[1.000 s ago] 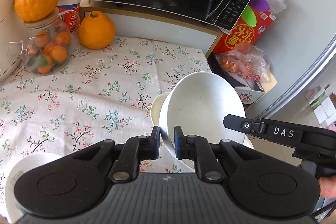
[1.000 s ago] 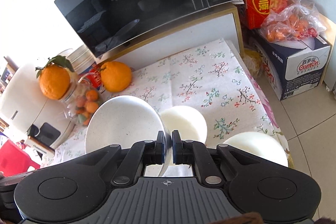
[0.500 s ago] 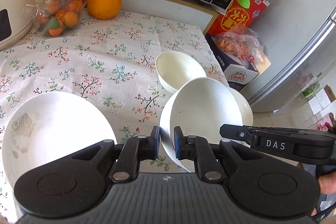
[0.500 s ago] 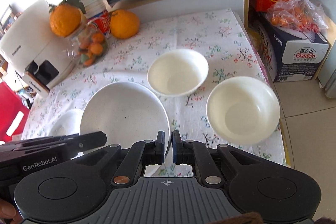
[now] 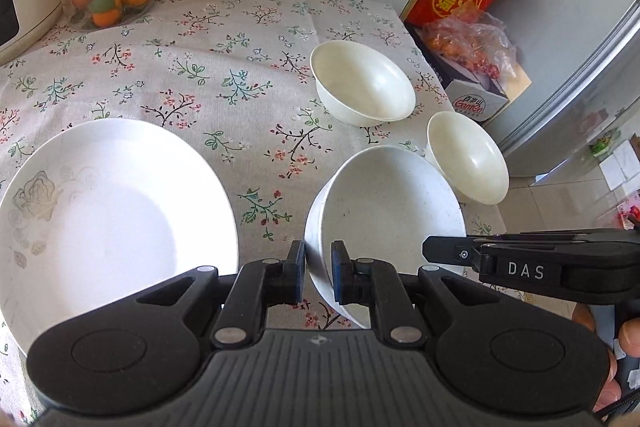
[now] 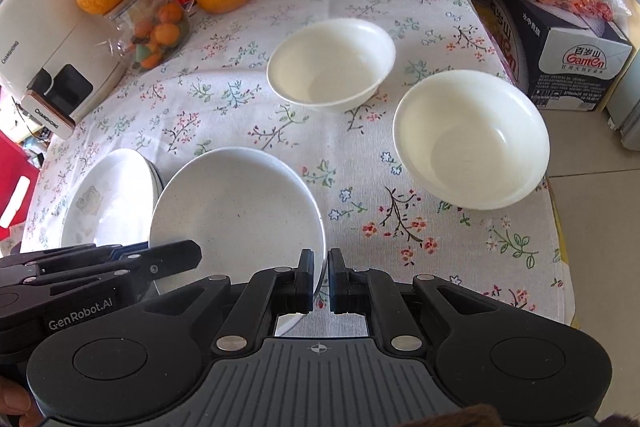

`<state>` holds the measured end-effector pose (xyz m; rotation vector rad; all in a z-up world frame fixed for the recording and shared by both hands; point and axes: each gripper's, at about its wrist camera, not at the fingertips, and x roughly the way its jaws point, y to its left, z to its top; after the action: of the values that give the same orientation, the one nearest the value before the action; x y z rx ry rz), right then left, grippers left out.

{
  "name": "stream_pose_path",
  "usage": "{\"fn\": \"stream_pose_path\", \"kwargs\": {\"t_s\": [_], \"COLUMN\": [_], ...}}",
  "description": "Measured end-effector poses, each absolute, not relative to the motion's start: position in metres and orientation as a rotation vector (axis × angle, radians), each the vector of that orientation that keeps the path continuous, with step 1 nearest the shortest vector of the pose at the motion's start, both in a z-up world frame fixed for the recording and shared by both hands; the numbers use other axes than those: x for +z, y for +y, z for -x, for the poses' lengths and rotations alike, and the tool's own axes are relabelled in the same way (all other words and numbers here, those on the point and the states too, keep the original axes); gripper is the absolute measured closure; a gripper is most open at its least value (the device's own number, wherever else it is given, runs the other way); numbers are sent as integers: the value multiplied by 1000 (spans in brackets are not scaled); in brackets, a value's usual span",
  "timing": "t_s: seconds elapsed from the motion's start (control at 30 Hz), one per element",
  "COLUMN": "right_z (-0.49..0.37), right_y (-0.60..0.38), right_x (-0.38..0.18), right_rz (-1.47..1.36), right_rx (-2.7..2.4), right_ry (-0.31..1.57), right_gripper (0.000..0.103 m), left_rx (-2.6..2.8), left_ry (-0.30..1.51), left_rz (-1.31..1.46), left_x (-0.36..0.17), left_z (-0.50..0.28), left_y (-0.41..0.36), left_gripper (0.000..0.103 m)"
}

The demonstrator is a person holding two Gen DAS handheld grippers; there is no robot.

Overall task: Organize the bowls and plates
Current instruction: 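Carry the white bowl across the cloth toward the plate stack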

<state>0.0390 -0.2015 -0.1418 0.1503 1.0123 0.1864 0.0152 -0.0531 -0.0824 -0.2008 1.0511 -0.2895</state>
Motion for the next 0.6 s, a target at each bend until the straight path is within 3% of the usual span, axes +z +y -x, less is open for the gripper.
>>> {"fn": "stream_pose_path", "kwargs": {"t_s": [0.6], "right_z": [-49], "right_y": [-206], "right_x": [-153], "right_rz": [-179], "right_rx": [163], "right_ry": [1039], "right_gripper": [92], "left_rx": [-279], "left_ry": [1050], "left_rz": [109], "left_x": [-95], "left_z": [-19], "left_y": [-66], "left_gripper": [89]}}
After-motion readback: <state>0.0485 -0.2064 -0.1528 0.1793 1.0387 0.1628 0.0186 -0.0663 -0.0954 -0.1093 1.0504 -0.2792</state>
